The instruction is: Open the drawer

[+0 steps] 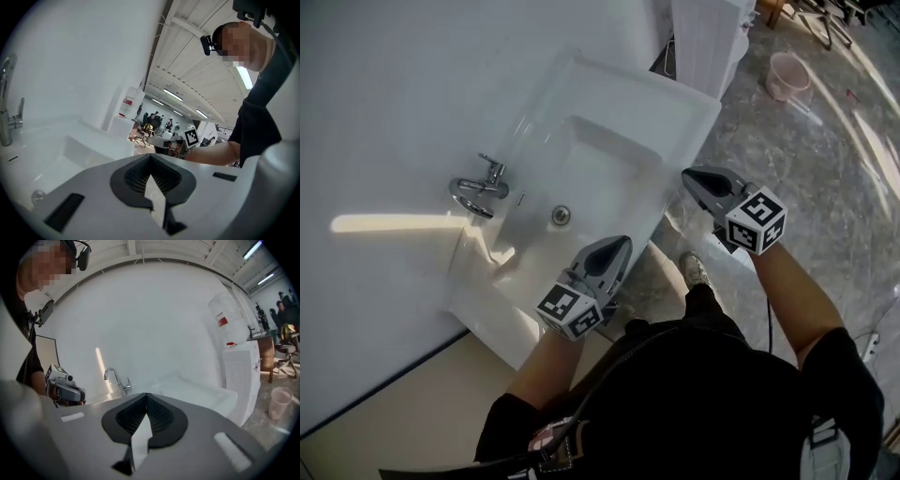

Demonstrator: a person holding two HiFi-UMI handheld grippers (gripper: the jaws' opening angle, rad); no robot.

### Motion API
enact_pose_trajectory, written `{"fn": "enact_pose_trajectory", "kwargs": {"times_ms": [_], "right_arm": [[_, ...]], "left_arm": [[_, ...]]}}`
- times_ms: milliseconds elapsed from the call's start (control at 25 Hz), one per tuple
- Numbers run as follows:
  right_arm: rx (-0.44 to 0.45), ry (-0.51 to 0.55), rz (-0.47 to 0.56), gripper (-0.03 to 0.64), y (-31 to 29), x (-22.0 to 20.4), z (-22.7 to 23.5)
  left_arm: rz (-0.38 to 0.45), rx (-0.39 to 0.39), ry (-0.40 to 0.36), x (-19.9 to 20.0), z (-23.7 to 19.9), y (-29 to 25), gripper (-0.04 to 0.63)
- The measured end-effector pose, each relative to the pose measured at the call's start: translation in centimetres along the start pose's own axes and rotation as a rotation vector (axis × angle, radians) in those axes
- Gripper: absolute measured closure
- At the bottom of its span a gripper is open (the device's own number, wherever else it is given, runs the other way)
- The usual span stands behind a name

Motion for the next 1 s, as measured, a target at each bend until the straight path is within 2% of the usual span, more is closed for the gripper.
{"fn": "enact_pose_trajectory", "kwargs": {"times_ms": [280,520,720,1000], "right_arm": [[-0.097,-0.064,-0.009,0.615,4.1,-6.0,7.2],[-0.144,-0.139,-0.051,0.615,6.7,-13.1,12.1],[-0.127,-0.167,-0.082,0.614,7.0,-19.2,15.6],[-0.121,-0.222,-0.16,0.612,6.3,-28.3,18.8]], "left_arm": [[-0.125,-0.093,0.038,-6.8,2.0,-7.8,0.604],[-0.224,-0.149,0.088,-13.6,3.6,-13.0,0.604],[-0.272,-0.153,0.103,-19.4,3.2,-16.3,0.604],[-0.328,-0.093,0.123,-25.8,1.2,-18.4,0.604]]}}
Point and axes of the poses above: the fingertips, and each gripper's own axes: y backward along the fingers, z to its right, x out of its top, the point moved 3 cm from there along y, backward along the fingers, and after that the axes turned 11 degrees about z, right-handed, at the moved point
